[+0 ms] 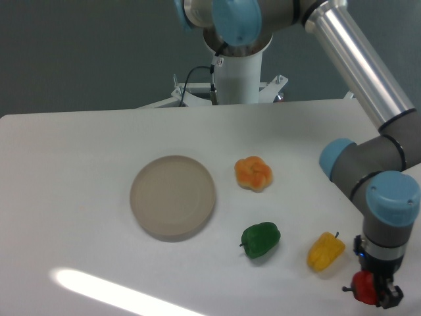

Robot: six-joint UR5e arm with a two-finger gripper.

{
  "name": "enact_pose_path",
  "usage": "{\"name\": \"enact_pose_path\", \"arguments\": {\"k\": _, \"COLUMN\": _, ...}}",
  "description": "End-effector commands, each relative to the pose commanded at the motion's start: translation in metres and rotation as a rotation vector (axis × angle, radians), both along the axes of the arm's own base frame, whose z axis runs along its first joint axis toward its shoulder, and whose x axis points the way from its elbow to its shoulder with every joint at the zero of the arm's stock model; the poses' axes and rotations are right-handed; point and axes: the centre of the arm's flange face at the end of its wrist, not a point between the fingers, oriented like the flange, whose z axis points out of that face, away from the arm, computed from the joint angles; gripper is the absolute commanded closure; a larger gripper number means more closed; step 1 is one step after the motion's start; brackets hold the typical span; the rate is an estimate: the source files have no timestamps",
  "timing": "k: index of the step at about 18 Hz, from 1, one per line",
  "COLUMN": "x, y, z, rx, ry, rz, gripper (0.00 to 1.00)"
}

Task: Place the red pepper on the plate
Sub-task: 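Lift the held red pepper with the gripper and swing toward the plate, then carry the red pepper over the plate and lower it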

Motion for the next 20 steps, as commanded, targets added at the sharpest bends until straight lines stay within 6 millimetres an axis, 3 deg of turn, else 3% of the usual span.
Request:
{"name": "enact_pose_path", "arguments": {"k": 6, "x": 0.083, "y": -0.003, "z": 0.021, "rx": 0.001, "ry": -0.072, "rz": 0.008, "gripper": 0.55}}
{"name": "enact_pose_path", "arguments": {"k": 14, "x": 0.215, "y": -0.036, "z": 0.064, "rx": -0.021, "ry": -0.134, "rz": 0.075, "gripper": 0.56}}
{"name": "enact_pose_path", "arguments": {"k": 17, "x": 0.266, "y": -0.047, "z": 0.063, "rx": -0.033, "ry": -0.158, "rz": 0.126, "gripper": 0.56}}
{"name": "enact_pose_path", "arguments": {"k": 20, "x": 0.32, "y": -0.033, "z": 0.053, "rx": -0.042, "ry": -0.187, "rz": 0.169, "gripper": 0.56}}
